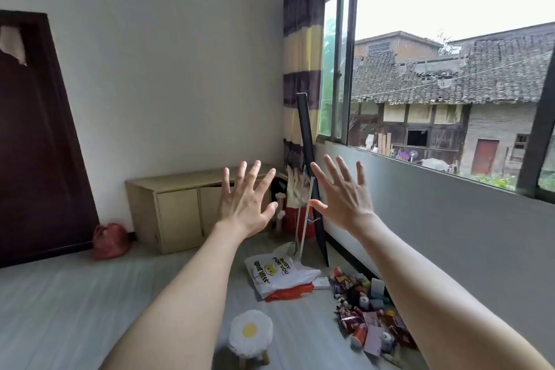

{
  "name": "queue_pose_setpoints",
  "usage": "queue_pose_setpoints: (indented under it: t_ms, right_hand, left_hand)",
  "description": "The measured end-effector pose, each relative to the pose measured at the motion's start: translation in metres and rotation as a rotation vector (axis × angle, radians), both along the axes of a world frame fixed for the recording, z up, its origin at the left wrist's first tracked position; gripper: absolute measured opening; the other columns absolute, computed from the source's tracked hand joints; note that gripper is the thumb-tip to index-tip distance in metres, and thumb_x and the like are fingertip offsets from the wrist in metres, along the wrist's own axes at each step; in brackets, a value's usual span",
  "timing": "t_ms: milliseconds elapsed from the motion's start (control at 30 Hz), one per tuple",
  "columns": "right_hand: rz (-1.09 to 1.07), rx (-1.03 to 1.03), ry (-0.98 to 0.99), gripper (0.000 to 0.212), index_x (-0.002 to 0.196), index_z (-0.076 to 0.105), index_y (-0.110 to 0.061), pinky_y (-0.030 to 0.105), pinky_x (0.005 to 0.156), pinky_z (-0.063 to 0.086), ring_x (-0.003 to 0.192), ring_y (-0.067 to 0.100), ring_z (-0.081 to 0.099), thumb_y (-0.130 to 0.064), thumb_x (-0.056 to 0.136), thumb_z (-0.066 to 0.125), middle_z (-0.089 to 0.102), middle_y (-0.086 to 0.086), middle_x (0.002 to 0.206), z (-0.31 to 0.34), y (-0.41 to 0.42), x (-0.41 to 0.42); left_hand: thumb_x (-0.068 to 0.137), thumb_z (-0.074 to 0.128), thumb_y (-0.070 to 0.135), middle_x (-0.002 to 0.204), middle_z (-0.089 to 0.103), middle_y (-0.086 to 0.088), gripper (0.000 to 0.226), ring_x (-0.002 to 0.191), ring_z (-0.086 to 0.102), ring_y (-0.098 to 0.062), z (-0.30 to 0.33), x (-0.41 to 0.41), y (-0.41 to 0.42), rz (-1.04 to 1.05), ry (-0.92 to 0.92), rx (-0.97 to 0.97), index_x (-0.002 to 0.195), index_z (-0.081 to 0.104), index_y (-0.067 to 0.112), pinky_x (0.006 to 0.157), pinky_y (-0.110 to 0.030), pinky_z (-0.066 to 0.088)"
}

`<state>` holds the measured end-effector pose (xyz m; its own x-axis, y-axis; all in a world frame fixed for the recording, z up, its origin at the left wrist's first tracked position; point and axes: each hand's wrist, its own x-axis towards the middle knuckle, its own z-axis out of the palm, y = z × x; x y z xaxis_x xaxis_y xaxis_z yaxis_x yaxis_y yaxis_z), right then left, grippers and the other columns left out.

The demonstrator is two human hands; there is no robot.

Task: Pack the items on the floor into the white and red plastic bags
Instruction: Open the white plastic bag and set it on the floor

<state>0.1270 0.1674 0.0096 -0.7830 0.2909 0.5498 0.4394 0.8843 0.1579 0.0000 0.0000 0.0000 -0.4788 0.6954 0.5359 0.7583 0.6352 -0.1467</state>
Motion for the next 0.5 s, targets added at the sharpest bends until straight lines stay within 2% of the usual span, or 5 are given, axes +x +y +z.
queue_pose_setpoints:
  t_ms: [233,500]
  right_hand:
    - [-0.027,-0.080,-0.045,0.079,0.147,0.002,-0.028,0.053,0.113,-0.006,0.145,0.028,0.002,-0.057,0.087,0.044,0.001,0.006,0.158,-0.037,0.051,-0.101]
    - [-0.072,-0.150,-0.120,0.077,0.147,0.002,-0.028,0.054,0.113,-0.004,0.145,0.027,0.001,-0.058,0.088,0.041,0.002,0.006,0.158,-0.101,0.118,-0.188]
  left_hand:
    - [0.091,0.032,0.054,0.156,-0.007,-0.004,0.068,0.143,-0.008,-0.026,-0.039,-0.121,0.043,0.017,-0.084,-0.066,0.146,-0.002,0.032,0.110,-0.051,-0.012]
    - [0.091,0.032,0.053,0.156,-0.002,-0.004,0.068,0.143,-0.006,-0.026,-0.108,-0.220,0.109,-0.060,-0.218,-0.133,0.146,0.000,0.032,0.112,-0.050,-0.010]
